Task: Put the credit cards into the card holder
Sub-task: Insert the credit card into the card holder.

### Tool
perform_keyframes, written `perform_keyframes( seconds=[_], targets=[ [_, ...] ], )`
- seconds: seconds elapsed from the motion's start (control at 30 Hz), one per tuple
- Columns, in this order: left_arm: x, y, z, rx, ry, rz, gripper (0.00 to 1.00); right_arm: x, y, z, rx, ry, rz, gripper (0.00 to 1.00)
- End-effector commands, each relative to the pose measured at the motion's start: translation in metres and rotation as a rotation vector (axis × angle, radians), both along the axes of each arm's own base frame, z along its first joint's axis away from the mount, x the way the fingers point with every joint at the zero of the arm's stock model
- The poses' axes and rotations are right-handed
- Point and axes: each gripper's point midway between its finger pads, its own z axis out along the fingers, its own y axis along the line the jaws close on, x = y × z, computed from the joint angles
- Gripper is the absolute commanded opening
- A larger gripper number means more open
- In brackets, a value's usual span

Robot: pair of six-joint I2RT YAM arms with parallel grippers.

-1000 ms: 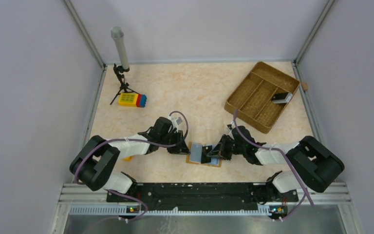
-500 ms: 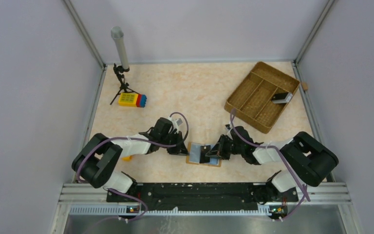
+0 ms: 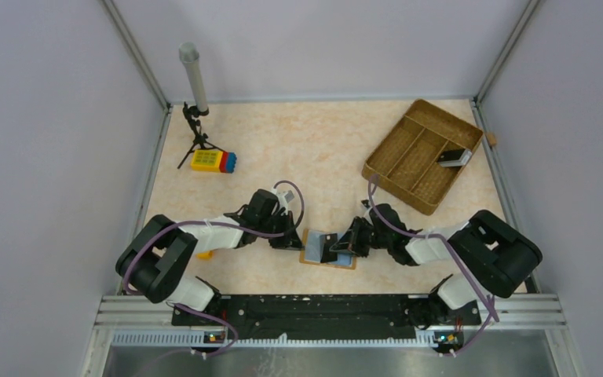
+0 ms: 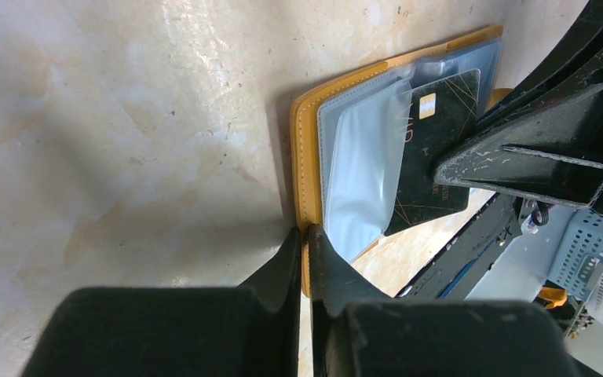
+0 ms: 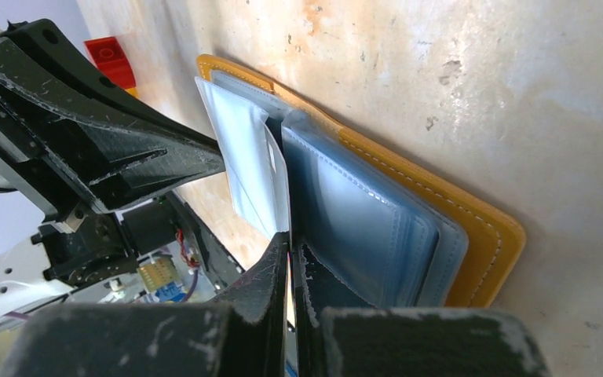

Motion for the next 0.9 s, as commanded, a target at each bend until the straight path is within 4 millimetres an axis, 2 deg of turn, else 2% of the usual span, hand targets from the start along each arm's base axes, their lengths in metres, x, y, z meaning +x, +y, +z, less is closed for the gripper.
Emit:
perform_keyframes(
  seconds=[0.0,0.23,0.63,0.87],
  targets=[
    [0.004,0.004,-0.008,0.044,-0.016,-0.001,0.01,0.004,-0.017,-0.020,-0.160,-0.025,-0.033,0.00],
    [0.004,0.005,-0.011,0.056,-0.014,0.001,0.00,0.010,-0.024,-0.013,-0.220,-0.058,-0.039,0.00],
    [0.005,0.005,-0.011,0.057,-0.015,0.003,0.00,0.002,-0.018,-0.022,-0.193,-0.033,-0.008,0.00],
    [0.004,0.008,-0.013,0.069,-0.015,0.006,0.00,0.008,-0.027,-0.021,-0.266,-0.064,-0.018,0.00]
  ],
)
